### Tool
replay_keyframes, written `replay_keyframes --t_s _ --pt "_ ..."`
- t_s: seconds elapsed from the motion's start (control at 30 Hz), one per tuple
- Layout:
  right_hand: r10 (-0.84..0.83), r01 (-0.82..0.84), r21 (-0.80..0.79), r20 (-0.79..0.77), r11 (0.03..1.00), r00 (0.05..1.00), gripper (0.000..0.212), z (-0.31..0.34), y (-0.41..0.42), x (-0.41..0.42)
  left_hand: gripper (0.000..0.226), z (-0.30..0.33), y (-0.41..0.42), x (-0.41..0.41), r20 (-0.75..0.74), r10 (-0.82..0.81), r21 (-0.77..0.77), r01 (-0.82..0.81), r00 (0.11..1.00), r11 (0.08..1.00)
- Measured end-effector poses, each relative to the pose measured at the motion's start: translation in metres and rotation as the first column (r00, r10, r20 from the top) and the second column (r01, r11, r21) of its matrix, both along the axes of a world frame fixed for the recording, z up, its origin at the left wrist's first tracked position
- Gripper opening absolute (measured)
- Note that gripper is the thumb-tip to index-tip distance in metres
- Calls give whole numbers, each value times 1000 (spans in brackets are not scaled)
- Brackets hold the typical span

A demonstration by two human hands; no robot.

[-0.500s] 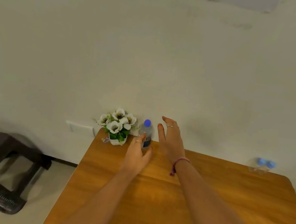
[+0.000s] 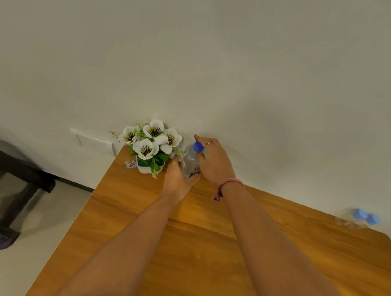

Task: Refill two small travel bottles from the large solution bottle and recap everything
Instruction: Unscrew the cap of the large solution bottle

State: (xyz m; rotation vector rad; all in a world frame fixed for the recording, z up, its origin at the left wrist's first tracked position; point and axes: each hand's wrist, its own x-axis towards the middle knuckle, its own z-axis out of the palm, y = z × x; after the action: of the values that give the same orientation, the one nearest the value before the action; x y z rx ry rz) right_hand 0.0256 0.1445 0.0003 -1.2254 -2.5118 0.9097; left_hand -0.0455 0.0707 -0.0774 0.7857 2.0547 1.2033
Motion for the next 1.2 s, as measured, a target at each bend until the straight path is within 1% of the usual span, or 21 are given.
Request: replay_keyframes --t_s 0.1,0.3,0.37,0.43,0.57,0.67,0.73,0.8,0.9,0.97,1.03,1.1,1.13,1.2 --pt "-8 8 9 -4 1000 1000 44 -3 2 -1 71 -1 7 5 50 13 -9 -12 999 1000" --pt "-24 24 -5 -52 1000 998 30 -4 3 3 51 0 16 13 19 60 23 -60 998 998" --pt "-22 21 -20 -54 1000 998 29 -1 1 9 54 -3 16 13 -3 68 37 -67 998 997" --pt "-19 17 -31 -51 999 999 28 2 -4 18 58 -6 10 16 -18 46 9 -46 999 999" --pt "-19 16 -67 -48 998 999 27 8 -18 43 57 -12 -10 33 -21 11 -7 -11 1000 1000" --pt "7 -5 -83 22 997 1000 30 17 -33 70 65 -10 -34 51 5 -47 -3 47 999 999" --pt "25 -19 -68 87 998 996 32 23 -44 89 71 -9 -51 65 13 -91 0 91 996 996" --pt "26 -21 -32 145 999 989 32 27 -59 108 74 -8 -67 83 6 -125 -29 126 992 992" --pt "-13 9 19 219 1000 976 33 32 -83 138 71 -6 -91 111 10 -163 -76 164 987 984" --pt "-59 38 82 276 996 959 37 36 -100 160 68 -4 -106 131 10 -202 -80 202 979 976" --pt "-101 57 142 322 988 941 44 37 -117 180 70 -1 -120 150 26 -240 -79 241 970 967" --pt "-112 46 175 390 983 914 51 38 -134 199 70 2 -133 169 43 -282 -90 285 959 954" --pt "-104 34 173 415 984 904 55 39 -140 210 67 4 -139 178 41 -300 -100 303 953 948" --pt "-53 9 108 409 994 911 65 44 -148 229 64 4 -147 193 54 -323 -101 327 945 940"
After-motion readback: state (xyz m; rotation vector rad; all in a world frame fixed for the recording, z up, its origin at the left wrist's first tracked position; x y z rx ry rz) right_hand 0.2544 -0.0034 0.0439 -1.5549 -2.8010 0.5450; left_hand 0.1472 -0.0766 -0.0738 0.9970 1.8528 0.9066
